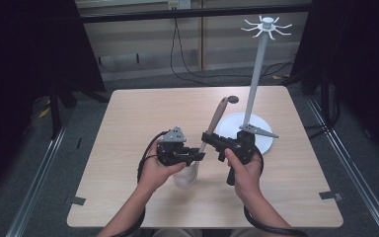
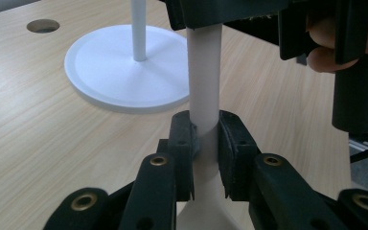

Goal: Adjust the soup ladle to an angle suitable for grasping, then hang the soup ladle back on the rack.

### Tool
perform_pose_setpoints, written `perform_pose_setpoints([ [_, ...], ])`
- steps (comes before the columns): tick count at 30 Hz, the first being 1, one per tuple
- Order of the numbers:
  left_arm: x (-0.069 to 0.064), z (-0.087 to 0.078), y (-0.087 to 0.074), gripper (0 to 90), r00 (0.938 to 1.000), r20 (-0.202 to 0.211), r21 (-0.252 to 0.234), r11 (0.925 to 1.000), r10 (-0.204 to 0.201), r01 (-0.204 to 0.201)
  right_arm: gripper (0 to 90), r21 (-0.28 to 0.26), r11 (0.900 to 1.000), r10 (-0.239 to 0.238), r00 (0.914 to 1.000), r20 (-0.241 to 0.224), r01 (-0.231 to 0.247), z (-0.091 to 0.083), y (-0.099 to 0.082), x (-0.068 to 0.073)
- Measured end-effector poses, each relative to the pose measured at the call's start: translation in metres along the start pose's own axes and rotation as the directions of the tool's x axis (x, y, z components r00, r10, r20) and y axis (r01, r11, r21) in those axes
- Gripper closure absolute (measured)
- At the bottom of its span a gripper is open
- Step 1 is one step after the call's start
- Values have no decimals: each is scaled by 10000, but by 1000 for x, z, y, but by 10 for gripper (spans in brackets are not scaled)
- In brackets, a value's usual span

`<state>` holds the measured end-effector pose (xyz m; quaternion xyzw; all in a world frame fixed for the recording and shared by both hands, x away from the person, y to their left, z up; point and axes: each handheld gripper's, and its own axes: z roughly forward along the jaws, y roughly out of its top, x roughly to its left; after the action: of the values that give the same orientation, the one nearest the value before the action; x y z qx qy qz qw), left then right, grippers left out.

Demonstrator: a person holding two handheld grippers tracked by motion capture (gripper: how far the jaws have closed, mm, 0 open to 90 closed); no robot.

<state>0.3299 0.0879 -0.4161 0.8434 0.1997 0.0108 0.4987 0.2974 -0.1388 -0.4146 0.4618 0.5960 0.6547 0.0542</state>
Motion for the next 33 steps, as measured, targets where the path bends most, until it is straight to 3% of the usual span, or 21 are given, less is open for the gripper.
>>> perform_pose_setpoints([
  [5, -2, 2, -2, 763, 10000, 11, -270, 9996, -57, 57, 778, 41, 9995, -327, 9994, -95, 328, -1, 1, 0],
  [9, 0, -1, -2, 661, 9997, 8, -487, 9985, -229, 229, 778, 79, 9980, -631, 9980, -91, 632, -4, 1, 0],
  [15, 4, -5, -11, 325, 9971, -559, -864, 9951, -525, 475, 778, 19, 9950, -1001, 9950, -53, 1001, -9, 6, -4],
  [19, 10, -8, -25, 177, 9928, -856, -899, 9931, -834, 756, 778, 78, 9913, -1316, 9913, 98, 1315, -13, 11, -5],
  [22, 13, -10, -35, 138, 9885, -1036, -928, 9906, -1098, 1003, 778, 179, 9888, -1483, 9888, 147, 1481, -16, 14, -6],
  [25, 15, -11, -40, 119, 9865, -1252, -727, 9926, -1060, 975, 778, 244, 9872, -1584, 9871, 236, 1578, -17, 16, -7],
  [33, 18, -15, -49, 102, 9844, -1354, -682, 9922, -1124, 1039, 778, 380, 9784, -2049, 9779, 409, 2034, -22, 27, -11],
])
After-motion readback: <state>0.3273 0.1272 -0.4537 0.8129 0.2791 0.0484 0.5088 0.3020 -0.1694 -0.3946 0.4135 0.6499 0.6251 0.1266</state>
